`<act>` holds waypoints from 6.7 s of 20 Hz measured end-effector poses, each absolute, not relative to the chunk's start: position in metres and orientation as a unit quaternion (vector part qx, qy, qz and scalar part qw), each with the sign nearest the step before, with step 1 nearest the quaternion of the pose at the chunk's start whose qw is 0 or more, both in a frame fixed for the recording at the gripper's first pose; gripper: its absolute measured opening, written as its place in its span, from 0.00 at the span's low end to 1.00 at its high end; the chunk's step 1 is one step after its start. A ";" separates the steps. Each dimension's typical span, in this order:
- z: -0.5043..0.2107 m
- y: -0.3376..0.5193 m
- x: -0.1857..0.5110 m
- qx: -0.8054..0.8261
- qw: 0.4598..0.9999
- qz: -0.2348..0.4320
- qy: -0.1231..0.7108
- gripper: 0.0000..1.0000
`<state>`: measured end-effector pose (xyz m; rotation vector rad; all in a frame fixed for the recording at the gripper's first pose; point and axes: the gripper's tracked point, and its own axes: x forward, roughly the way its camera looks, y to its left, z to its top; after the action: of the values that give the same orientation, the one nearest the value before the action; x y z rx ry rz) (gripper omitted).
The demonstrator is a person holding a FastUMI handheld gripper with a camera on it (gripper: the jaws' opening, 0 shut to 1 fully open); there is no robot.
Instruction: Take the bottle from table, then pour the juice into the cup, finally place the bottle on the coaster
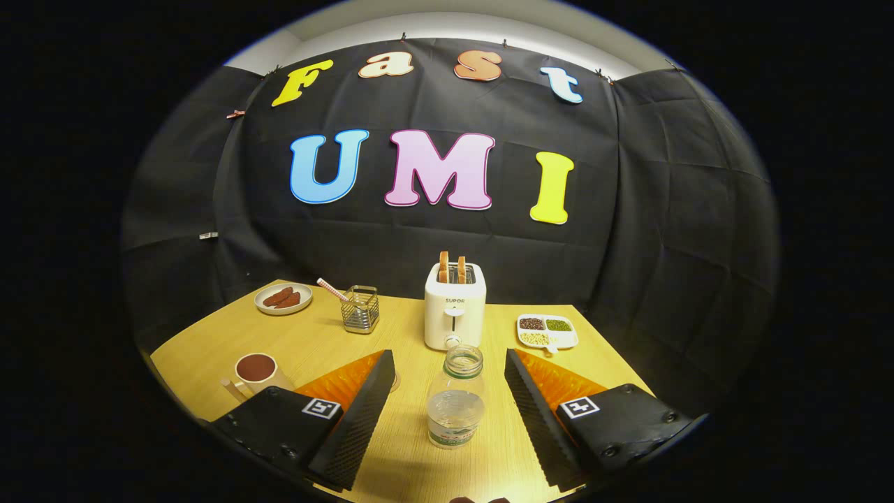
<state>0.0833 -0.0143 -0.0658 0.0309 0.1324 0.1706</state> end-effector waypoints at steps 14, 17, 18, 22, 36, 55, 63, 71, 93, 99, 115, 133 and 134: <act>-0.139 -0.017 0.117 0.050 0.988 0.109 0.098 0.98; -0.151 -0.018 0.120 0.042 0.988 0.107 0.099 0.98; -0.154 -0.018 0.119 0.042 0.988 0.109 0.099 0.98; -0.162 -0.016 0.121 0.037 0.987 0.113 0.104 0.98; -0.167 -0.006 0.133 -0.004 0.987 0.136 0.092 0.78; -0.070 0.016 0.134 -0.268 0.952 0.139 0.054 0.70; -0.065 0.039 0.128 -0.370 0.921 0.118 0.043 0.69; -0.068 0.078 0.126 -0.435 0.891 0.124 0.025 0.70; -0.134 0.149 0.131 -0.615 0.761 0.209 0.017 0.69; -0.137 0.163 0.142 -0.659 0.720 0.216 -0.004 0.69; -0.139 0.170 0.158 -0.735 0.641 0.220 -0.037 0.69; -0.131 0.174 0.165 -0.774 0.588 0.223 -0.073 0.69; -0.131 0.174 0.165 -0.775 0.587 0.223 -0.074 0.69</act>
<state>0.1645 0.1740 -0.1308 -1.8050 -0.1723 0.5206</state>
